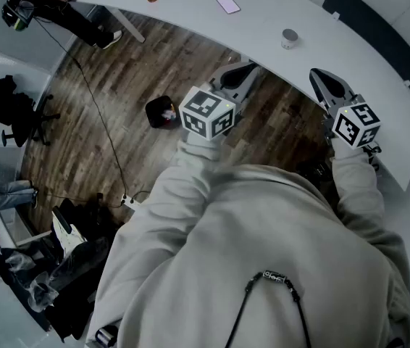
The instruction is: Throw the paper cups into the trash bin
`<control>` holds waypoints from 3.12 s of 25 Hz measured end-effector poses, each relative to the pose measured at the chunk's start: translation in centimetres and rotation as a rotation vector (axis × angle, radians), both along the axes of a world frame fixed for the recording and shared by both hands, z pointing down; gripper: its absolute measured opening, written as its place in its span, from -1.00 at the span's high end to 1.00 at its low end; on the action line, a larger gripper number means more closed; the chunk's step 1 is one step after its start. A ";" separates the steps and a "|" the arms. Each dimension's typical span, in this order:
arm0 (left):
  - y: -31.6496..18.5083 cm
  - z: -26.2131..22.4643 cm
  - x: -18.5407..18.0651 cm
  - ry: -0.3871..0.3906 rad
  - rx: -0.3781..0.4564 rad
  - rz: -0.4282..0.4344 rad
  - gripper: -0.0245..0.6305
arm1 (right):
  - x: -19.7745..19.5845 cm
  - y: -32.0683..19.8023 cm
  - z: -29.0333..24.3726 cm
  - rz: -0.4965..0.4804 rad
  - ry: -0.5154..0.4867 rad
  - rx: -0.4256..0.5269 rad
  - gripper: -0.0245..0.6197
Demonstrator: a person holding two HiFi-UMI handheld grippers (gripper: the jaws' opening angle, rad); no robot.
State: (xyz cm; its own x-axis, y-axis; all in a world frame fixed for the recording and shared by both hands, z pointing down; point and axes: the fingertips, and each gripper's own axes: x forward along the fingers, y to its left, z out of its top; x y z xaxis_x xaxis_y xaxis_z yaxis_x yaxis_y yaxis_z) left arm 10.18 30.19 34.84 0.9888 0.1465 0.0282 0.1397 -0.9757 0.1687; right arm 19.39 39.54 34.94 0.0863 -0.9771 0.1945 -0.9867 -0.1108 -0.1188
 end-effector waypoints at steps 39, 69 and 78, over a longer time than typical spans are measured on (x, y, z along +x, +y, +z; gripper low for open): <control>0.8 2.8 4.5 -0.038 -0.036 -0.071 0.91 | 5.6 3.7 3.2 0.078 -0.058 0.027 0.87; -21.3 4.7 32.4 -0.101 0.034 0.237 0.91 | 27.4 -17.4 5.6 0.269 -0.098 -0.074 0.87; -23.5 3.3 39.9 -0.064 0.068 0.317 0.91 | 34.7 -18.9 4.7 0.380 -0.090 -0.083 0.87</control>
State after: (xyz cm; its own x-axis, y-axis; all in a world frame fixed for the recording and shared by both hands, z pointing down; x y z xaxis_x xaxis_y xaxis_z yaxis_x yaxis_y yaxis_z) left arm 50.04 6.74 38.14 0.8901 0.4427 0.1087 0.4298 -0.8945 0.1232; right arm 54.07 20.67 39.61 0.4179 -0.8593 0.2950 -0.8594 -0.4792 -0.1785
